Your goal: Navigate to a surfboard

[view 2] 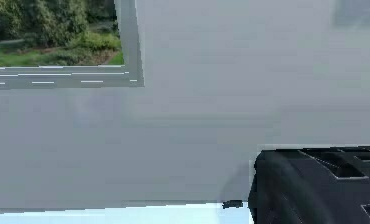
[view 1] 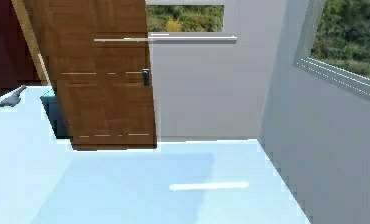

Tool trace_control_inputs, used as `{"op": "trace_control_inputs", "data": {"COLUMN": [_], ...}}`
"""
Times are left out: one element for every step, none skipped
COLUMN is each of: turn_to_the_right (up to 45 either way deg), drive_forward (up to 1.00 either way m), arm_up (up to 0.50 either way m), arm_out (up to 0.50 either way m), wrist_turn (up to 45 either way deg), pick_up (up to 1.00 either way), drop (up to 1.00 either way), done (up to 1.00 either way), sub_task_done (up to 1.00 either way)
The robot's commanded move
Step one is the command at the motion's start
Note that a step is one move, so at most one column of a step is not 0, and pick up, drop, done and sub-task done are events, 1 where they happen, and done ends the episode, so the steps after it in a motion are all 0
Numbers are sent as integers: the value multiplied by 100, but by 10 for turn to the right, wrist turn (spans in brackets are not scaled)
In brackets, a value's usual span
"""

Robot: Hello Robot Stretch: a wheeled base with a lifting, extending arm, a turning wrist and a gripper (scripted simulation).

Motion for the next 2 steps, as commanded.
{"op": "trace_control_inputs", "data": {"turn_to_the_right": [0,-450], "drive_forward": [55,0], "arm_up": [0,0], "arm_out": [0,0], "wrist_turn": [0,0], "pick_up": [0,0], "drop": [0,0], "done": [0,0], "sub_task_done": [0,0]}}
